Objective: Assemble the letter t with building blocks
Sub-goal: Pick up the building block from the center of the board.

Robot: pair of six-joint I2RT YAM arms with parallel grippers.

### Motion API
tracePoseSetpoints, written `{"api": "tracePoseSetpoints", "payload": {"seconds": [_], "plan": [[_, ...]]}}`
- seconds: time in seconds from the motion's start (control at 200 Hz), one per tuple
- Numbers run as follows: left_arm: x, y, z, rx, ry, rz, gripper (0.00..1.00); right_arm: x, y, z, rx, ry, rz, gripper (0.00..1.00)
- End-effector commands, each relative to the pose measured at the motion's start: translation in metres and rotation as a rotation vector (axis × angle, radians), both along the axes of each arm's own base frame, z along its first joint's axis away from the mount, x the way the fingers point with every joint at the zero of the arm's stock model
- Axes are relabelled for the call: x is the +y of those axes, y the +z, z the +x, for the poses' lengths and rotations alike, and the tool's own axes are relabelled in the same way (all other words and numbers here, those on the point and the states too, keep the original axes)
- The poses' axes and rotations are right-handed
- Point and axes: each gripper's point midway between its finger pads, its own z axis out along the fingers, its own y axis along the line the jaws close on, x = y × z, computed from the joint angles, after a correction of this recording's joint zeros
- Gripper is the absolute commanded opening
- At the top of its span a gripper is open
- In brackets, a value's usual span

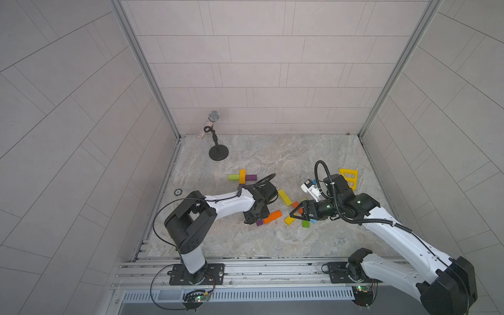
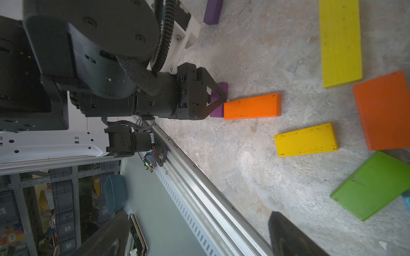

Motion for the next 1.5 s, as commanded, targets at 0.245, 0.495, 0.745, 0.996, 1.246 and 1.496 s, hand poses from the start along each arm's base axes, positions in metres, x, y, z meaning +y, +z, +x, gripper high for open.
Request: {"api": "tracePoseSetpoints", "payload": {"seconds": [0.245, 0.495, 0.745, 0.996, 1.246, 1.496], "plan": [[0.005, -0.006, -0.006, 0.016, -0.004, 0.035, 0.42, -0.001, -0.001, -0.002, -0.002, 0.002, 0.001, 1.0], [0.004, -0.012, -0.01, 0.033, -0.016, 0.037, 0.37, 0.0, -0.002, 0.001, 0.003, 0.0, 0.001, 1.0], [0.013, -0.012, -0.012, 0.016, -0.069, 0.008, 0.19, 0.001, 0.001, 0.006, -0.001, -0.003, -0.007, 1.0], [0.041, 0.006, -0.008, -0.015, -0.186, 0.003, 0.11, 0.007, 0.001, 0.017, 0.008, 0.004, -0.012, 1.0], [0.066, 0.038, 0.009, -0.06, -0.352, 0.089, 0.13, 0.012, 0.012, 0.035, -0.005, -0.021, -0.007, 1.0], [0.09, 0.05, 0.033, -0.113, -0.385, 0.066, 0.14, 0.019, 0.015, 0.063, -0.02, -0.044, -0.012, 1.0]]}}
